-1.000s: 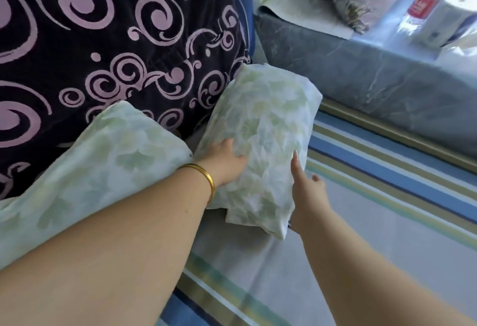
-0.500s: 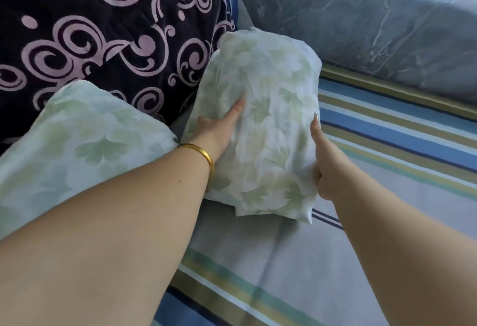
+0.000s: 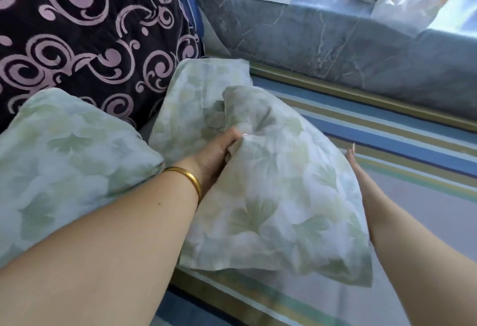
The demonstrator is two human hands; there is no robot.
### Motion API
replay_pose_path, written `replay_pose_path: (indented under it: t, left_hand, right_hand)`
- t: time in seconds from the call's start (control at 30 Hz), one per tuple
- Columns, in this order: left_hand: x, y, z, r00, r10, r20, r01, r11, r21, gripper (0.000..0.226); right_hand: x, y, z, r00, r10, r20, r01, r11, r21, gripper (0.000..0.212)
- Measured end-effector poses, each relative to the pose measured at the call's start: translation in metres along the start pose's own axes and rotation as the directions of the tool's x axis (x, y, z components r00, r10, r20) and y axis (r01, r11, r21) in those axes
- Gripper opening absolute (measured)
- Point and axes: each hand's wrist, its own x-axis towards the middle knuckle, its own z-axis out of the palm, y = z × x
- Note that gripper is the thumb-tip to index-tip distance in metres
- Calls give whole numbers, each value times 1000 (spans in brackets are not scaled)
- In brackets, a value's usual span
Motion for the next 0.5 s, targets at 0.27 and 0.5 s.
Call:
replay_pose_path:
  t: [0.27, 0.5]
  left_hand:
    - [-23, -91, 72, 996, -84, -42, 75, 981, -177, 32]
    - [-9, -152, 90, 914, -395, 91, 398, 917, -12, 111]
  right_hand:
    - [-66, 55, -109, 998, 3, -57, 7, 986, 164, 92]
    - [-89, 92, -172, 987, -27, -157, 49, 989, 139, 101]
